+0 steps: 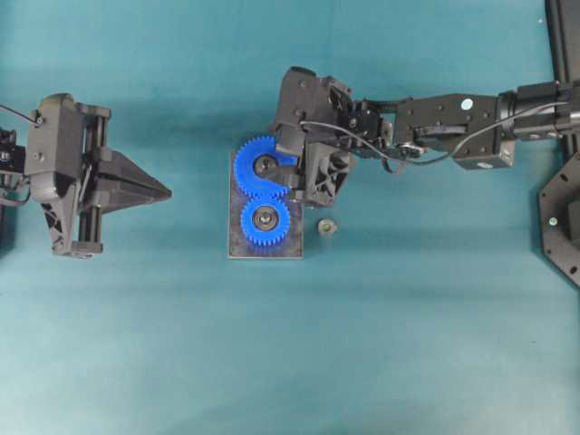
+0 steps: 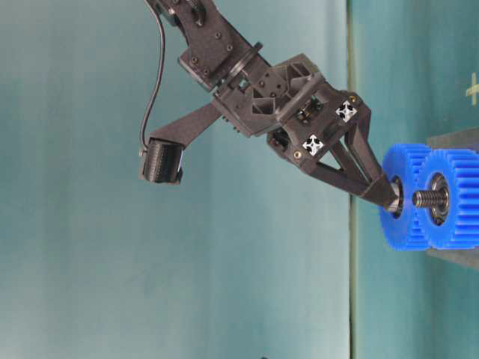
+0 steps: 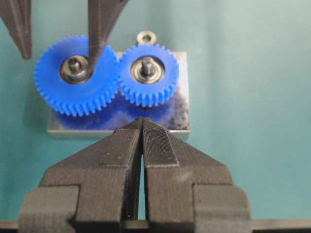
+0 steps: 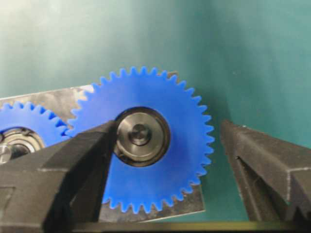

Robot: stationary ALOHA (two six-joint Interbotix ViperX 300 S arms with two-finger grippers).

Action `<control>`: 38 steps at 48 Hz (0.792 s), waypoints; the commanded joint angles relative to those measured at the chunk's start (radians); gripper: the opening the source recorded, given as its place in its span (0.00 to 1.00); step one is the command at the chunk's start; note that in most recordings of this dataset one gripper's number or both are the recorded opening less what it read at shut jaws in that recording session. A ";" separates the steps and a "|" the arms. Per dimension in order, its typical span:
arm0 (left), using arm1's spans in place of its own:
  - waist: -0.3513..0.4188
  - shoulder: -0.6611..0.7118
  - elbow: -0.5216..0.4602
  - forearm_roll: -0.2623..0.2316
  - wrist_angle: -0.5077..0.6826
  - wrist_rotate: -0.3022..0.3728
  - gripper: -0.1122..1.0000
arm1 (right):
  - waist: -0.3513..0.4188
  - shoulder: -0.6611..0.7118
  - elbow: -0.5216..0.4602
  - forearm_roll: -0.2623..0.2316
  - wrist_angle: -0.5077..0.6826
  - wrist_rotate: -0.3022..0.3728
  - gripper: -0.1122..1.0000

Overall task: Insert the washer onto the shaft.
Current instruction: 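Lower the washer onto the upper gear shaft and open the right gripper, then move the right gripper back to the lower silver washer on the table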

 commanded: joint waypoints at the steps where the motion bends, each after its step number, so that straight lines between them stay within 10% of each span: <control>1: -0.002 -0.008 -0.008 0.003 -0.008 -0.003 0.10 | 0.012 -0.052 -0.002 -0.002 -0.005 0.006 0.90; 38: -0.002 -0.009 -0.008 0.003 -0.008 -0.005 0.10 | 0.141 -0.272 0.293 0.023 -0.029 0.077 0.87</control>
